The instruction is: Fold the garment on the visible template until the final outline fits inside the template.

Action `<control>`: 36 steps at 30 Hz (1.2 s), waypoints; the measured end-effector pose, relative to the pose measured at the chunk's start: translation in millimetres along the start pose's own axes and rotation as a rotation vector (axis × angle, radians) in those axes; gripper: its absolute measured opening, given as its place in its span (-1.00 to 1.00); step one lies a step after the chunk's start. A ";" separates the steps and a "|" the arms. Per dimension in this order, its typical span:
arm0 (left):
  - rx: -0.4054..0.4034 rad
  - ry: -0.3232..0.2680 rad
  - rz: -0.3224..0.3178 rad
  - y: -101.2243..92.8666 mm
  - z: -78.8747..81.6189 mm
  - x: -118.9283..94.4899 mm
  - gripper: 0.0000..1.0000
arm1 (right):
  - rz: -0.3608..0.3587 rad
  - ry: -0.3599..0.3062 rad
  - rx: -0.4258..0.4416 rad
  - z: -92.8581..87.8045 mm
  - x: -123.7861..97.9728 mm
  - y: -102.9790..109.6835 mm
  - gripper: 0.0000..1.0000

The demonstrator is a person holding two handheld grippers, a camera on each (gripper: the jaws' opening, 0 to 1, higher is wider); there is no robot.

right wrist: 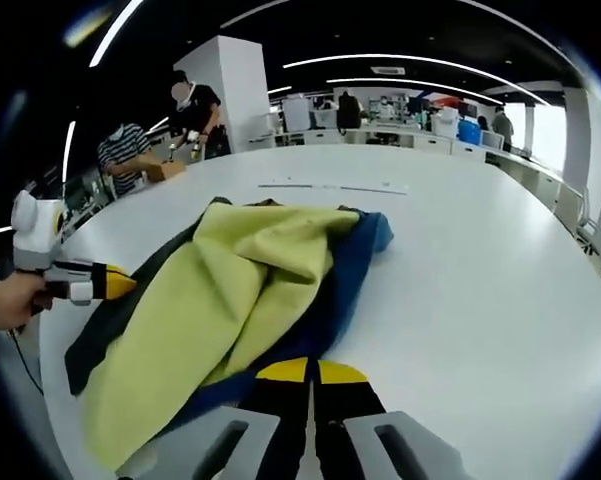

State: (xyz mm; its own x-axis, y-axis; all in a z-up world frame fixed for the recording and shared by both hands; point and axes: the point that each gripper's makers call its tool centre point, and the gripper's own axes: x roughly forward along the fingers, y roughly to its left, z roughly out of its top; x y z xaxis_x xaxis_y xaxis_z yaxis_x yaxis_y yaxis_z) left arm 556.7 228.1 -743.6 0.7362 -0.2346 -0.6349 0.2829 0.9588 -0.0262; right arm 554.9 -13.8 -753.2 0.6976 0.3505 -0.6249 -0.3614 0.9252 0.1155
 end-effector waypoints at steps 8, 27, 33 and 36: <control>-0.011 -0.014 0.025 17.2 0.8 -8.6 -1.00 | -0.010 -0.012 -0.003 9.3 -14.4 -6.3 -1.00; 0.045 0.037 0.181 89.3 -7.2 -9.4 -1.00 | -0.036 -0.017 -0.043 27.9 -30.7 -25.6 -1.00; 0.064 0.055 0.225 104.4 -8.2 -6.9 -1.00 | -0.058 0.002 -0.017 21.8 -34.0 -33.0 -1.00; 0.074 0.058 0.238 112.0 -6.0 -5.6 -1.00 | -0.062 0.003 -0.005 20.9 -34.7 -39.6 -1.00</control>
State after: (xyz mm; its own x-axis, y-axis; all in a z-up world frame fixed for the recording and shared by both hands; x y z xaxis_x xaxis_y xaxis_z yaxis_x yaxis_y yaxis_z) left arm 580.6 337.7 -747.6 0.7518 0.0079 -0.6594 0.1518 0.9710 0.1848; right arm 558.0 -59.5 -720.0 0.7166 0.2924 -0.6332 -0.3208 0.9443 0.0731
